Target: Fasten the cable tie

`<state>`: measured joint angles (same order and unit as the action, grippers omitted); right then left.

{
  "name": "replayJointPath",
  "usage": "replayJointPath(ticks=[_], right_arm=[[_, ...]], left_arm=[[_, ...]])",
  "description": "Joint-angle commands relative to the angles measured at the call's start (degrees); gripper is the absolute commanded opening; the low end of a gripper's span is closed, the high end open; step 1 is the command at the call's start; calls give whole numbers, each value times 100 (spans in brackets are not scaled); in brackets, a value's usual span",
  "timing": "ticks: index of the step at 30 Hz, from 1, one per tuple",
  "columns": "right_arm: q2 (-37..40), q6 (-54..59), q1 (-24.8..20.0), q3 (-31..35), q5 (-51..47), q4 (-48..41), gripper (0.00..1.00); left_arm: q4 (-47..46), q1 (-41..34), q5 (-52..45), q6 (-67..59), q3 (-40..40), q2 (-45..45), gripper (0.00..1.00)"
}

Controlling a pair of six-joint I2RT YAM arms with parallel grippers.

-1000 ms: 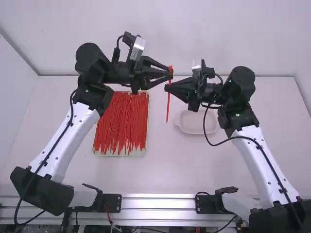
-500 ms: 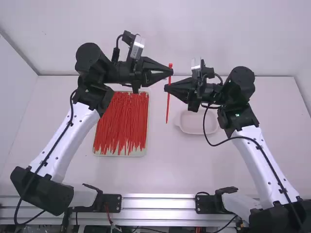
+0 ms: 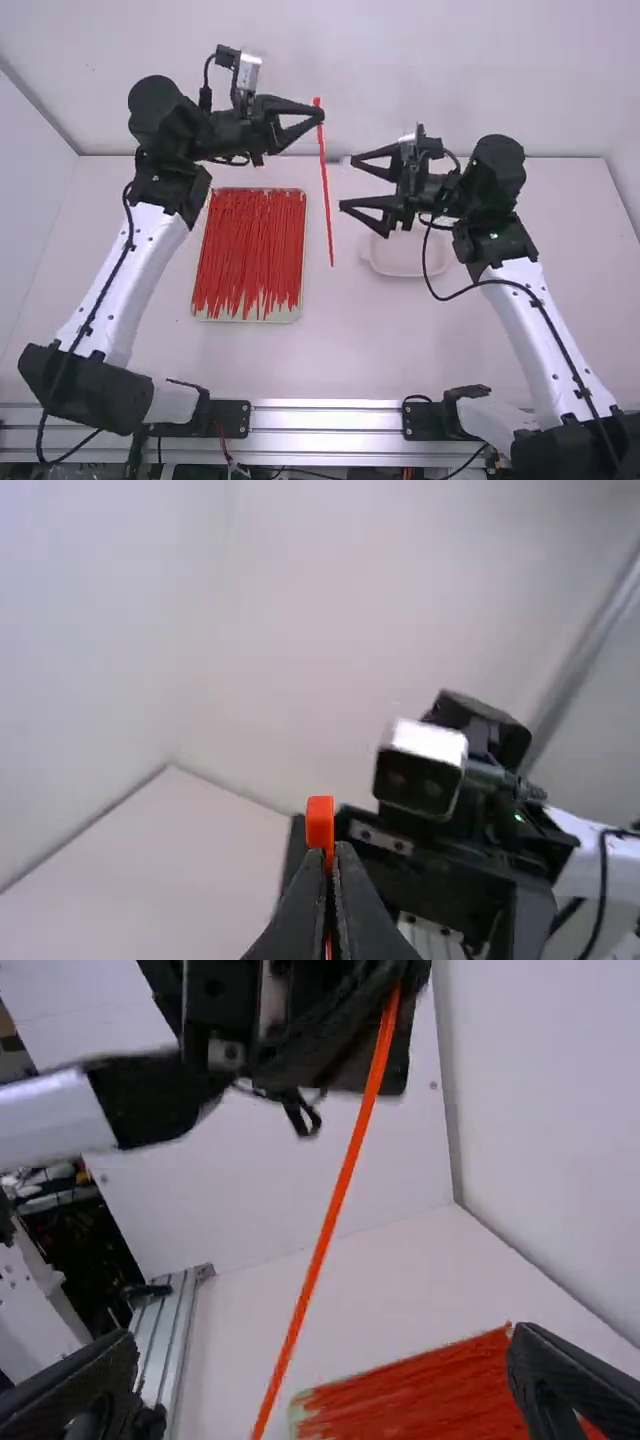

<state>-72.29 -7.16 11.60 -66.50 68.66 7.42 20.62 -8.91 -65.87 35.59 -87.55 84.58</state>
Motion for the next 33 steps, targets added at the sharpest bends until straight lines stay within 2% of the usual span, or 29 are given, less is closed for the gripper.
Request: replayJointPath(ticks=[1, 6, 9, 15, 18, 26, 33], right_arm=[[98, 1172, 0, -133, 31, -393, 98], [98, 2964, 2, -133, 57, -1443, 98], [98, 3493, 0, -133, 74, -1425, 98], [109, 5471, -9, -133, 74, -1394, 98], [109, 6196, 15, -133, 79, -1390, 98], [109, 7879, 55, -133, 98, -1388, 98], [109, 9189, 79, -133, 796, -1388, 98]], left_arm=[[7, 170, 61, 317, -282, 170, 2], [-330, 345, 52, 734, -835, 726, 2], [-623, 337, -4, 981, -1163, 1005, 2], [-1589, 356, -111, 1834, -1875, 1528, 3], [-1818, 356, -219, 2363, -1897, 1534, 3], [-1679, 304, -1088, 3335, -1895, 1528, 3], [-2444, 306, -1117, 3554, -1895, 1528, 2]])
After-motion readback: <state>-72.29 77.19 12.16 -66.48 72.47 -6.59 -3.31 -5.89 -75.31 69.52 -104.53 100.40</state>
